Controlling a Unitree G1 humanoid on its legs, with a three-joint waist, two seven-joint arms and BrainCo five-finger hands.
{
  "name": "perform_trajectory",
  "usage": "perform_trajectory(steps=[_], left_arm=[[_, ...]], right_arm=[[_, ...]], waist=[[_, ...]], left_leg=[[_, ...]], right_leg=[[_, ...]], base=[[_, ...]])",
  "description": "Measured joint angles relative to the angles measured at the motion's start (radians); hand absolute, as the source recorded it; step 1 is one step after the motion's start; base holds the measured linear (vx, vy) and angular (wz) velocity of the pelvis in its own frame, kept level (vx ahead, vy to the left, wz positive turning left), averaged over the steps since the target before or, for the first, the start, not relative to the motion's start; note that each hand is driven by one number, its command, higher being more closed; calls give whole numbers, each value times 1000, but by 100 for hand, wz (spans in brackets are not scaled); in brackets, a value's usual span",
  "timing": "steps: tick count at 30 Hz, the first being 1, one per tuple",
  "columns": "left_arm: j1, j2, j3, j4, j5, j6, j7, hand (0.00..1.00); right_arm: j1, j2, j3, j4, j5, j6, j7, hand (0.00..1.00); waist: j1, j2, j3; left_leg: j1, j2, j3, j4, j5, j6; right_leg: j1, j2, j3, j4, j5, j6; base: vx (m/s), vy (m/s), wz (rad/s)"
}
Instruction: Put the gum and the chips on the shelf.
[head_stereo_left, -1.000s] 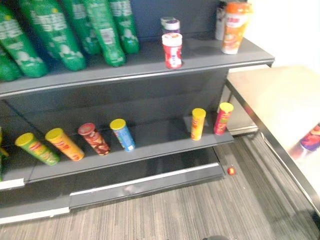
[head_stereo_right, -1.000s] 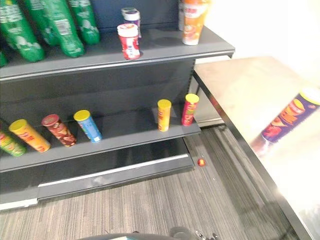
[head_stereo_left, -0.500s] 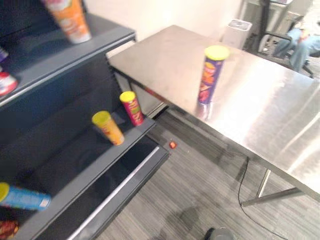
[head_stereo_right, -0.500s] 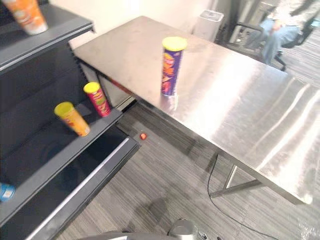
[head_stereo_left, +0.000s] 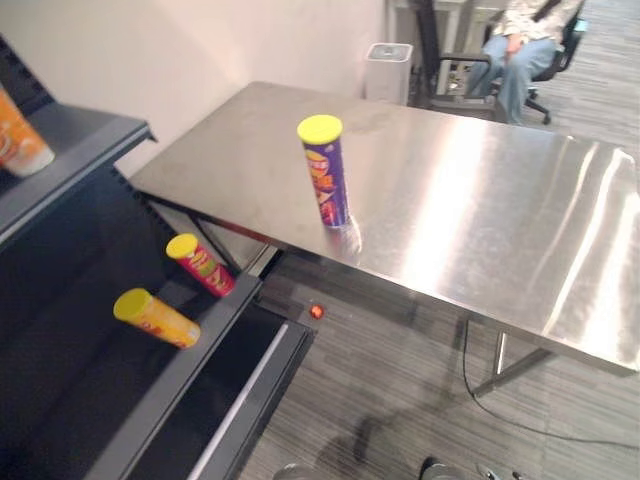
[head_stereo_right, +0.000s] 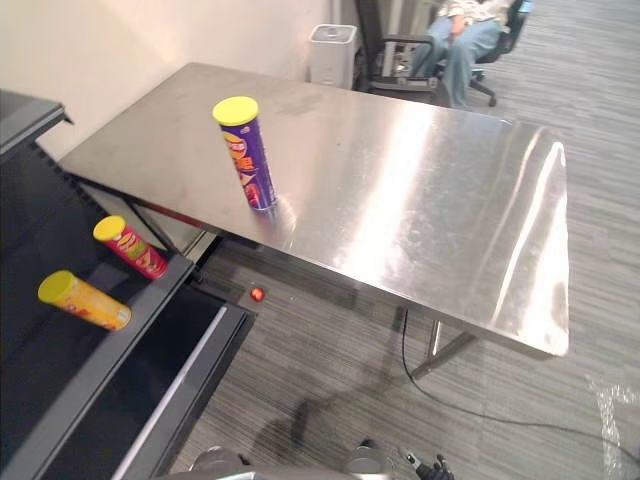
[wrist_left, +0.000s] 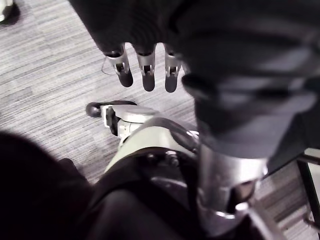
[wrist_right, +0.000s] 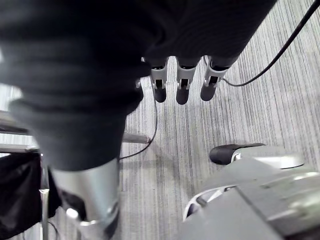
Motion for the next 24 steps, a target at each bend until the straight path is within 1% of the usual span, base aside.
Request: perform_trajectory(steps=[1, 2, 3, 4, 5, 6, 7, 8, 10, 12, 13, 14, 17, 19, 22, 24], left_arm=[[-2, 4, 0, 0, 0, -4, 6, 0], [-8, 1, 1, 1, -1, -4, 15, 0], [-13, -5, 1, 15, 0, -3, 23, 0], [-14, 8, -1, 27, 1, -5, 19, 0], [2, 15, -11, 19, 6, -15, 18, 0], [7, 15, -10, 19, 7, -19, 17, 0], [5, 21, -13, 7, 13, -23, 14, 0], [0, 22, -23, 11, 39, -22, 26, 0], [-16, 25, -43, 39, 59, -19, 40, 0], [-25, 31, -64, 40, 83, -14, 62, 0], [-27, 34, -72, 40, 90, -8, 69, 0], [-29, 37, -74, 41, 97, -4, 71, 0], [-28, 42, -75, 41, 115, -4, 71, 0], [-28, 43, -74, 42, 117, -5, 71, 0], [-31, 43, -80, 70, 120, -13, 70, 0], [-30, 43, -83, 72, 120, -19, 70, 0]], right_arm=[[-4, 1, 1, 0, 2, -4, 3, 0], [-6, 1, 2, -3, 6, -8, 3, 0], [-10, -1, 1, 0, 16, -8, 3, 0], [3, 10, 2, 1, 28, -9, 4, 0], [20, 13, 2, 0, 27, -17, 4, 0], [35, 14, 1, 1, 27, -19, 3, 0], [58, 11, 1, 3, 20, -28, 0, 0], [62, 8, 2, 4, 3, -50, -2, 0], [62, 10, 23, 5, -44, -74, -4, 0], [61, 1, 45, 9, -62, -69, 0, 0], [50, 0, 47, 10, -44, -64, 9, 0], [40, 3, 45, 11, 0, -64, 18, 0], [36, 7, 34, 13, 62, -69, 18, 0], [30, 11, 19, 18, 66, -73, 5, 0], [21, 13, 6, 19, 72, -71, 6, 0], [23, 16, 3, 25, 83, -60, 12, 0]], waist=[[2, 1, -1], [3, 15, -3], [5, 24, -4], [-3, 27, -21], [-10, 5, -30], [-10, -3, -33], [-7, -10, -41], [-8, -10, -44], [-13, -6, -45], [-11, 3, -50], [-11, 4, -52], [-12, 4, -52], [-10, 1, -54], [-7, 0, -54], [-10, -1, -56], [-10, -3, -57]], left_leg=[[2, -25, -81, -134, 46, 8], [-6, -30, -142, -215, 116, 6], [5, -24, -178, -235, 73, -17], [14, -42, -176, -284, 53, -23], [19, -63, -173, -312, 54, -21], [20, -83, -174, -323, 54, -21], [24, -114, -175, -342, 55, -18], [37, -138, -177, -372, 66, -7], [55, -163, -178, -415, 86, 4], [73, -180, -186, -453, 110, 12], [88, -190, -197, -480, 132, 25], [100, -200, -210, -500, 147, 26], [109, -200, -238, -514, 158, 31], [122, -199, -242, -518, 158, 31], [142, -200, -234, -536, 158, 31], [149, -201, -232, -544, 159, 31]], right_leg=[[-3, 11, 35, -5, -1, 17], [-6, 36, 56, -26, -19, 51], [-3, 54, 78, -46, -11, 65], [7, 49, 88, -90, 6, 74], [-1, 42, 87, -66, 9, 78], [-3, 35, 87, -53, 9, 78], [1, 14, 81, -70, 6, 86], [1, -1, 82, -71, 9, 90], [1, -15, 82, -71, 12, 97], [5, -23, 74, -70, 12, 110], [9, -25, 66, -70, 7, 116], [14, -25, 52, -70, 7, 116], [33, -20, 16, -68, 7, 116], [44, -19, 14, -65, 7, 116], [42, -18, 17, -53, 4, 110], [42, -18, 17, -51, 3, 109]], base=[[-89, 199, -106], [-93, 224, -109], [-24, 185, -82], [21, 199, -52], [57, 181, -31], [70, 140, -16], [51, 139, -11], [29, 133, -6], [32, 114, 4], [86, 59, 11], [146, 28, 23], [155, 20, 26], [102, -12, 30], [68, -10, 5], [15, -8, -13], [-21, -13, -6]])
